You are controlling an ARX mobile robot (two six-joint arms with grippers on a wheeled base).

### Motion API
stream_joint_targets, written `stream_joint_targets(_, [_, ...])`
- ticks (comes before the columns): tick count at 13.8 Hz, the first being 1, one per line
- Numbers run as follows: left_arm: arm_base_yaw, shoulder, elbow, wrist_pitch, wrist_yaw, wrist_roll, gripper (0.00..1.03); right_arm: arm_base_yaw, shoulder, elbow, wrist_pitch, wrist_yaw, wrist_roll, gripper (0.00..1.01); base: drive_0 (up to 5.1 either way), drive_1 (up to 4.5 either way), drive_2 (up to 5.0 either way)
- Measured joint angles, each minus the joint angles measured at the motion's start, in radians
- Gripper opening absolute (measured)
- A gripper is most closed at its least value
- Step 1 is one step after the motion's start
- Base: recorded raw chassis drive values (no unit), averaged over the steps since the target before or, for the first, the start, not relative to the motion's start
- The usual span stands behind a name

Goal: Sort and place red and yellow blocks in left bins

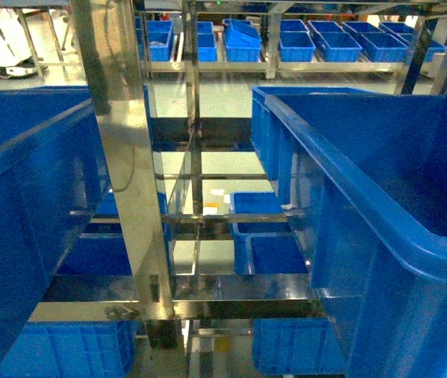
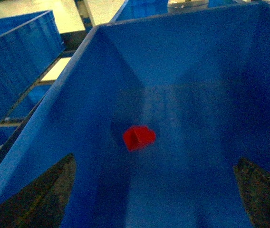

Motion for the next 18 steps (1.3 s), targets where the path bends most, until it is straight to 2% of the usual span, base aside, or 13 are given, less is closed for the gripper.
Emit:
stream_joint_targets(1, [0.000, 0.000, 0.000, 0.000, 0.000, 0.000, 0.27, -0.030, -0.257, -0.093, -0.208, -0.052, -0.009, 0.97, 0.0, 0.00, 0.0])
stream_joint_targets(2, [0.000, 0.000, 0.000, 0.000, 0.000, 0.000, 0.27, -0.128, -0.558, -0.095, -0.491, -0.087, -0.006, 0.98, 0.0, 0.00, 0.0])
stream_joint_targets(3, [0.000, 0.000, 0.000, 0.000, 0.000, 0.000, 0.27, -0.149, -0.658, -0.075, -0.587, -0.079, -0.004, 0.98, 0.0, 0.00, 0.0])
stream_joint_targets(4, [0.000, 0.000, 0.000, 0.000, 0.000, 0.000, 0.27, -0.144, -0.724, -0.059, -0.646, -0.062, 0.001, 0.98, 0.0, 0.00, 0.0])
stream_joint_targets(5, [0.000, 0.000, 0.000, 0.000, 0.000, 0.000, 0.27, -0.097, -0.812, -0.033, -0.719, -0.030, 0.006, 0.98, 0.0, 0.00, 0.0])
stream_joint_targets(6, [-0.001, 0.000, 0.000, 0.000, 0.001, 0.000, 0.27, -0.003, -0.872, -0.007, -0.744, 0.026, 0.016, 0.98, 0.0, 0.00, 0.0])
stream_joint_targets(7, [-0.001, 0.000, 0.000, -0.001, 0.000, 0.000, 0.27, 0.027, -0.868, 0.002, -0.742, 0.042, 0.022, 0.98, 0.0, 0.00, 0.0])
stream_joint_targets(11, [0.000, 0.000, 0.000, 0.000, -0.001, 0.000, 0.27, 0.026, -0.852, -0.011, -0.750, 0.060, 0.028, 0.98, 0.0, 0.00, 0.0])
stream_joint_targets(12, [0.016, 0.000, 0.005, -0.022, -0.027, 0.000, 0.27, 0.026, -0.852, -0.011, -0.751, 0.060, 0.028, 0.98, 0.0, 0.00, 0.0])
stream_joint_targets(13, [0.051, 0.021, 0.019, -0.068, -0.058, 0.000, 0.27, 0.026, -0.851, -0.011, -0.751, 0.060, 0.028, 0.98, 0.0, 0.00, 0.0])
stream_joint_targets(15, [0.140, 0.086, 0.026, -0.160, -0.065, 0.000, 0.27, 0.026, -0.851, -0.011, -0.751, 0.060, 0.028, 0.98, 0.0, 0.00, 0.0])
stream_joint_targets(17, [0.250, 0.160, 0.035, -0.139, -0.018, 0.043, 0.27, 0.026, -0.851, -0.011, -0.751, 0.060, 0.028, 0.98, 0.0, 0.00, 0.0])
stream_joint_targets(18, [0.264, 0.204, 0.062, -0.103, -0.012, 0.075, 0.27, 0.026, -0.850, -0.011, -0.751, 0.060, 0.029, 0.98, 0.0, 0.00, 0.0])
